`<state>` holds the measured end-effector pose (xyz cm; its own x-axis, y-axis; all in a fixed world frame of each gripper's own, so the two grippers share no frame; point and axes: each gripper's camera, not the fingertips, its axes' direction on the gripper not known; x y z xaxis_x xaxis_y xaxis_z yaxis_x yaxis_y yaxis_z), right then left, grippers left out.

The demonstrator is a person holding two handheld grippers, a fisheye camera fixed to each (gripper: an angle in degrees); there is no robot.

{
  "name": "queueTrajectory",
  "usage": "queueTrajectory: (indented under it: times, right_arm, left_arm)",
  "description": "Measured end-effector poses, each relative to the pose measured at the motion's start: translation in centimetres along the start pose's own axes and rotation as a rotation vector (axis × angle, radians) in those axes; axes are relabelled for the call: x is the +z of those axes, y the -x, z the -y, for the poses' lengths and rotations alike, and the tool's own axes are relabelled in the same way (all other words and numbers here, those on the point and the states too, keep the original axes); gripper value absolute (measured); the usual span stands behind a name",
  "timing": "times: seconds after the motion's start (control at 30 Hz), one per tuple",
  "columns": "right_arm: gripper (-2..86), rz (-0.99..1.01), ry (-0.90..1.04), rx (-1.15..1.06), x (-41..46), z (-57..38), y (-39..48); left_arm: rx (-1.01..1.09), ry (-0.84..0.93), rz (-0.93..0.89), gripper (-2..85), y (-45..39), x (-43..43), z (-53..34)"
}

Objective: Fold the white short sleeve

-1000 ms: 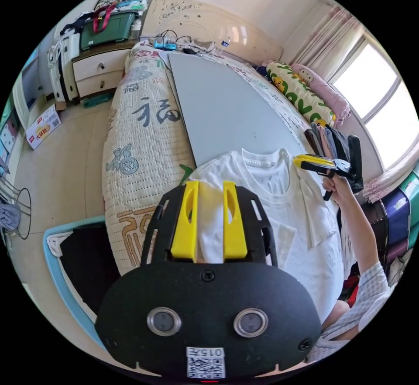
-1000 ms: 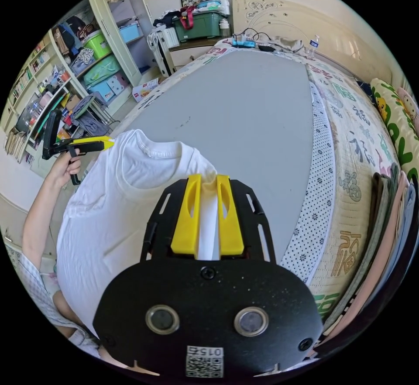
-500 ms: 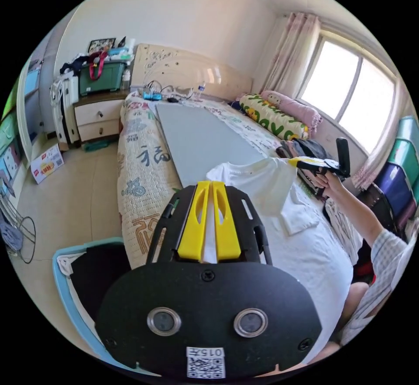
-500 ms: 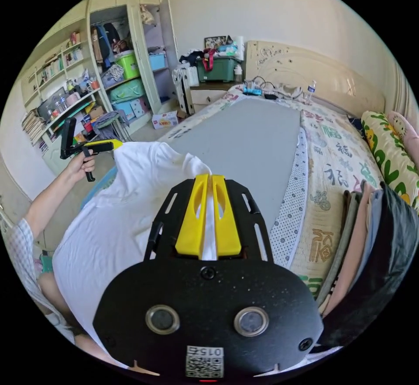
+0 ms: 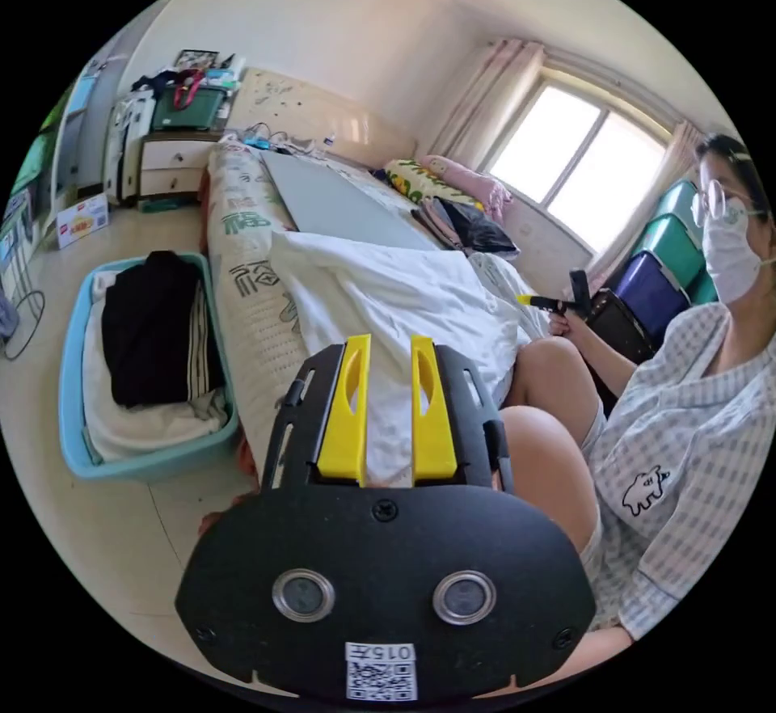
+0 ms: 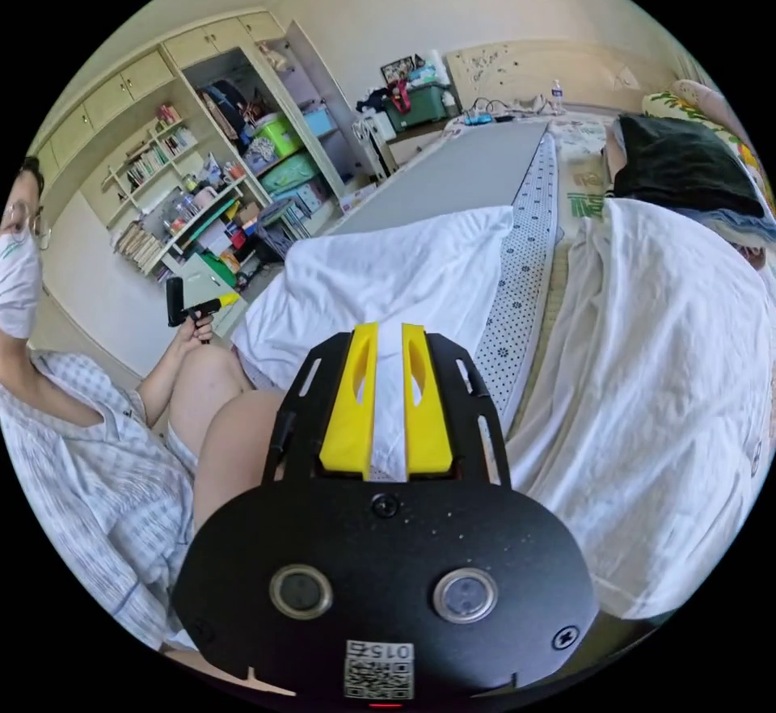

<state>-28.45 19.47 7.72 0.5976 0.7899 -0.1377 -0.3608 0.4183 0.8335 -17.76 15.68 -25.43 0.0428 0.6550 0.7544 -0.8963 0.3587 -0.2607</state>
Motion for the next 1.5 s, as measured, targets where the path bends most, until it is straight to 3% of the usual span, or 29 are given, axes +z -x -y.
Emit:
queueTrajectory:
  times: [0.1, 0.23, 0.33, 0.47, 0.5, 0.6, 0.77, 0.87, 1.07, 1.23, 1.37, 1.5]
  right_arm:
    - [7.8, -0.024, -0.03, -0.098, -1.7, 0.4, 4.6]
    - [10.5, -0.083, 0.098, -0.247, -0.1, 3.8, 12.3]
    - [10.6, -0.171, 0.157, -0.184, 2.8, 4.7, 13.7]
    - [14.9, -0.592, 0.333, -0.082, 7.0, 2.5, 13.1]
    - [15.7, -0.601, 0.327, -0.079, 7.1, 2.0, 13.3]
    - [16.3, -0.463, 0.27, -0.014, 6.9, -0.4, 13.7]
    - [15.4, -0.091, 0.103, 0.151, 7.6, -5.7, 12.2]
    - [11.3, 0.001, 0.043, 0.238, 9.0, -7.9, 10.8]
    - [2.2, -0.047, 0.057, 0.264, 10.9, -10.1, 11.9]
    - [0.7, -0.067, -0.028, 0.244, 8.2, -14.4, 14.6]
    - [1.2, -0.111, 0.086, 0.213, 11.6, -17.1, 15.3]
    - [2.8, -0.078, 0.048, 0.222, 11.9, -17.8, 14.8]
  left_arm:
    - [0.071, -0.028, 0.058, 8.2, -4.5, -2.0, 0.8]
    - [0.212, 0.077, 0.016, 8.4, -10.8, 0.2, 3.6]
    - [0.255, 0.103, 0.032, 8.5, -13.2, 2.9, 3.7]
    - [0.277, 0.242, 0.05, 10.1, -14.0, 7.7, 0.9]
    - [0.309, 0.278, 0.063, 10.4, -14.5, 8.2, 0.5]
    - [0.414, 0.341, 0.168, 11.5, -16.4, 9.7, -1.1]
    - [0.481, 0.263, 0.083, 11.2, -17.9, 10.2, -0.8]
    - [0.499, 0.275, 0.101, 10.6, -18.5, 11.8, -0.6]
    - [0.573, 0.353, 0.117, 6.3, -20.1, 14.6, -0.5]
    - [0.599, 0.252, 0.028, 1.1, -20.5, 11.1, 0.2]
    - [0.603, 0.342, -0.002, 1.1, -20.5, 12.1, 0.3]
    - [0.577, 0.399, 0.003, 3.1, -20.3, 13.3, 0.9]
